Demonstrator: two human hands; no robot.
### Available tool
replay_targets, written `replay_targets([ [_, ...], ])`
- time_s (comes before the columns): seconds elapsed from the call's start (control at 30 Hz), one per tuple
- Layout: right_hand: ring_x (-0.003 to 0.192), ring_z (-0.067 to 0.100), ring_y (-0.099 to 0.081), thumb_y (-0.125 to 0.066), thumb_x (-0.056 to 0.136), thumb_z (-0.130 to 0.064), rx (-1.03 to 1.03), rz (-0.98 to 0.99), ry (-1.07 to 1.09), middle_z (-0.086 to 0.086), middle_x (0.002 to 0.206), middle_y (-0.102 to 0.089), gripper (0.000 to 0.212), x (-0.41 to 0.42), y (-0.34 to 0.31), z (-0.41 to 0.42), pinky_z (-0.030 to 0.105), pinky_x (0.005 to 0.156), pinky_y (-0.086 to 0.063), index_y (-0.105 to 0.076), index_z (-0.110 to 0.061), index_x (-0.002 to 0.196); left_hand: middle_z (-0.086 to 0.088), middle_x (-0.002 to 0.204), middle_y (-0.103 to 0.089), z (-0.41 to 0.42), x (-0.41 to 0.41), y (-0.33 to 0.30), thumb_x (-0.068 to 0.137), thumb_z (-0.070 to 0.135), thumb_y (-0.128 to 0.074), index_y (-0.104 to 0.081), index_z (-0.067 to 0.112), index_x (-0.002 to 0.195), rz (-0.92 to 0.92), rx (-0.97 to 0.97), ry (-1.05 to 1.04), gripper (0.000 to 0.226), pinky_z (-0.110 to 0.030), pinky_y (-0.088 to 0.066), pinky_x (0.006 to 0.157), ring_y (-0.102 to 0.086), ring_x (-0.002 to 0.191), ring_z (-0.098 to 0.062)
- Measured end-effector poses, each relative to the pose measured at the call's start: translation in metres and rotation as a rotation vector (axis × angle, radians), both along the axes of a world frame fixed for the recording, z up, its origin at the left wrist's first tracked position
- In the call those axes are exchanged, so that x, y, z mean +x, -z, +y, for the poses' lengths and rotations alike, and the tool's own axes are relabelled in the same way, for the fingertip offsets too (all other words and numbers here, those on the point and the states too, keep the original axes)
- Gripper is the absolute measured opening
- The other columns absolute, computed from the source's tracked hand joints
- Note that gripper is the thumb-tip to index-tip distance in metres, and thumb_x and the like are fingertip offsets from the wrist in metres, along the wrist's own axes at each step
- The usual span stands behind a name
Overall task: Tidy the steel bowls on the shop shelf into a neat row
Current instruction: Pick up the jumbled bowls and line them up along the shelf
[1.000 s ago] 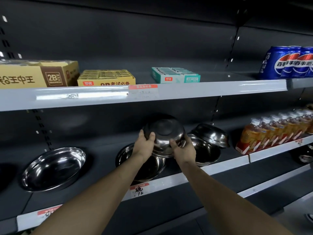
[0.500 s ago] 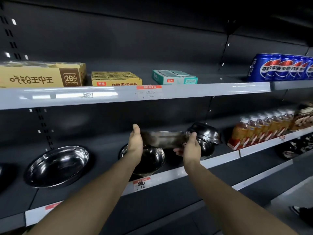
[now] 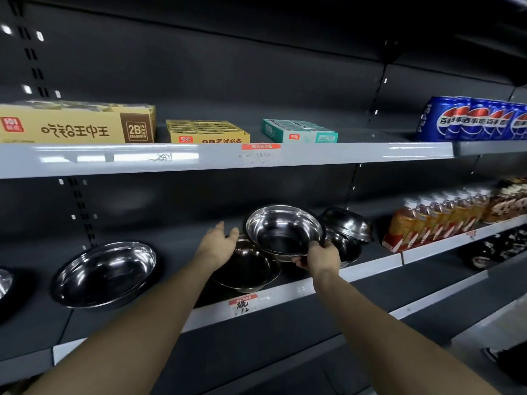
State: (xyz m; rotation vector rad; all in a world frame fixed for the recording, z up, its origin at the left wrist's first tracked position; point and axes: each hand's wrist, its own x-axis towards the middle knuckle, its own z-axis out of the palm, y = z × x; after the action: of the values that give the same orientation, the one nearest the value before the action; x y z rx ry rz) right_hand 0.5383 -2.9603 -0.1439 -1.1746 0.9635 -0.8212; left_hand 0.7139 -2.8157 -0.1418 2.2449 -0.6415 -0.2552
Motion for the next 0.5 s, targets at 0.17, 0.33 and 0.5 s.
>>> replay_targets([
  [0.17, 0.064, 0.032, -0.072, -0.044, 0.097, -0.007, 0.028, 0.009, -0.008, 0.024, 0.111, -0.068, 0.033, 0.016, 0.0, 0.01, 0.02, 0.04, -0.052, -0.054, -0.002, 0.128, -0.005, 0.162, -0.022, 0.055, 0.033, -0.004, 0.097, 0.06, -0.03, -0.027, 0.025, 0.154, -0.429, 0.523, 0.014, 0.067, -0.053, -0.008, 0.12, -0.013, 0.151, -0.031],
  [0.33, 0.061, 0.027, -0.073, -0.046, 0.096, -0.011, -0.038, 0.07, -0.08, 0.023, 0.1, -0.071, 0.026, 0.045, 0.002, 0.03, 0.028, 0.053, -0.061, -0.056, -0.006, 0.119, -0.003, 0.163, -0.019, 0.099, 0.048, -0.006, 0.096, 0.062, -0.03, -0.023, 0.027, 0.155, -0.383, 0.562, -0.072, 0.069, -0.054, -0.009, 0.121, -0.013, 0.151, -0.031],
  [0.5, 0.05, 0.023, -0.07, -0.045, 0.097, -0.01, -0.03, 0.039, -0.197, 0.02, 0.075, -0.073, 0.018, 0.082, 0.002, 0.06, 0.029, 0.053, -0.061, -0.052, -0.008, 0.114, -0.004, 0.161, -0.025, 0.142, 0.052, -0.007, 0.097, 0.06, -0.029, -0.025, 0.026, 0.154, -0.382, 0.584, -0.17, 0.067, -0.054, -0.009, 0.12, -0.015, 0.15, -0.03],
])
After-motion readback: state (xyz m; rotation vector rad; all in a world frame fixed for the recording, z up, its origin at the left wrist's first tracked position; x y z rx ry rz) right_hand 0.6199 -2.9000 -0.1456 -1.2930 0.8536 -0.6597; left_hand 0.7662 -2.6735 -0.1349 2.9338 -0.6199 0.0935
